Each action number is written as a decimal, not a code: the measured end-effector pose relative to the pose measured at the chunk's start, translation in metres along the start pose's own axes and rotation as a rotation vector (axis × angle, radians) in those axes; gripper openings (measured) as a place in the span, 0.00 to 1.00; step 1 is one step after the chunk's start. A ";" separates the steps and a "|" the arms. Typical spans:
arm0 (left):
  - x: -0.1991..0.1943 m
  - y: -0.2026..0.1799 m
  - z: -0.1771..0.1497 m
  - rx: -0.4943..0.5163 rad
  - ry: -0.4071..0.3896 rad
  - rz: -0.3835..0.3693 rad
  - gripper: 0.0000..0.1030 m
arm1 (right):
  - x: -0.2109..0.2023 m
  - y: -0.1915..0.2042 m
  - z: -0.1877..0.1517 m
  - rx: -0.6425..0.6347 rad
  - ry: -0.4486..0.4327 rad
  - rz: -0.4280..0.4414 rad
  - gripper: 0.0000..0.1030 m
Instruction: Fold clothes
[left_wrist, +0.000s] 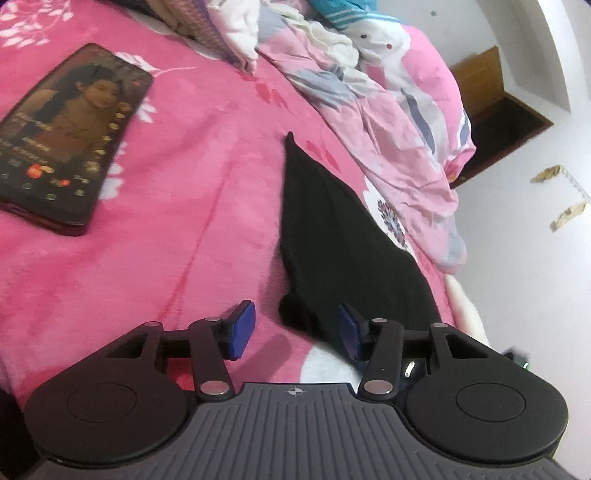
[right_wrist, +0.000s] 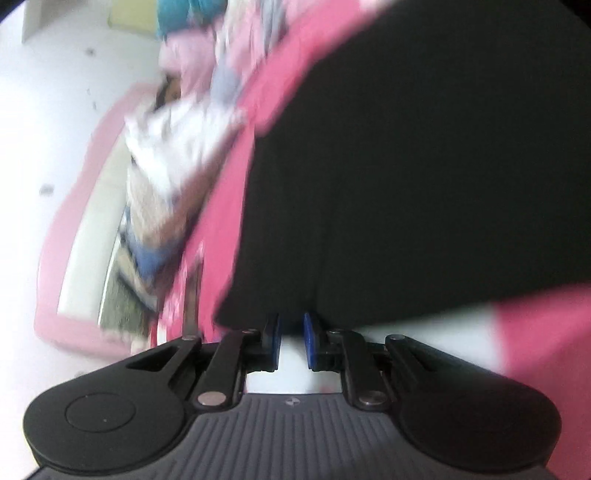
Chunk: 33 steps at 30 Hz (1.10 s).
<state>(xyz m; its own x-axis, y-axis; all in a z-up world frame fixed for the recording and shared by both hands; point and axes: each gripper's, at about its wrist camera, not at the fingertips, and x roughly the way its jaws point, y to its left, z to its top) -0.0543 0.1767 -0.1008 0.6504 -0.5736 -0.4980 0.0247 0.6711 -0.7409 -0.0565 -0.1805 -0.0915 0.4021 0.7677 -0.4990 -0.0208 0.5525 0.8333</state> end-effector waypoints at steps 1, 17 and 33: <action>-0.002 0.003 0.001 -0.014 -0.006 -0.006 0.47 | 0.004 0.006 -0.006 -0.037 0.026 -0.007 0.14; -0.004 -0.030 -0.019 0.464 -0.033 0.126 0.47 | 0.077 0.123 -0.095 -1.460 -0.030 -0.544 0.23; 0.030 -0.056 -0.040 0.848 -0.162 0.379 0.43 | 0.078 0.126 -0.082 -1.414 -0.068 -0.535 0.01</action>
<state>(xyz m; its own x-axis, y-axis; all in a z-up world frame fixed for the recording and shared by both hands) -0.0660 0.1030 -0.0923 0.8242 -0.2180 -0.5226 0.2932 0.9539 0.0646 -0.1027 -0.0239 -0.0447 0.6861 0.3873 -0.6158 -0.6839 0.6319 -0.3646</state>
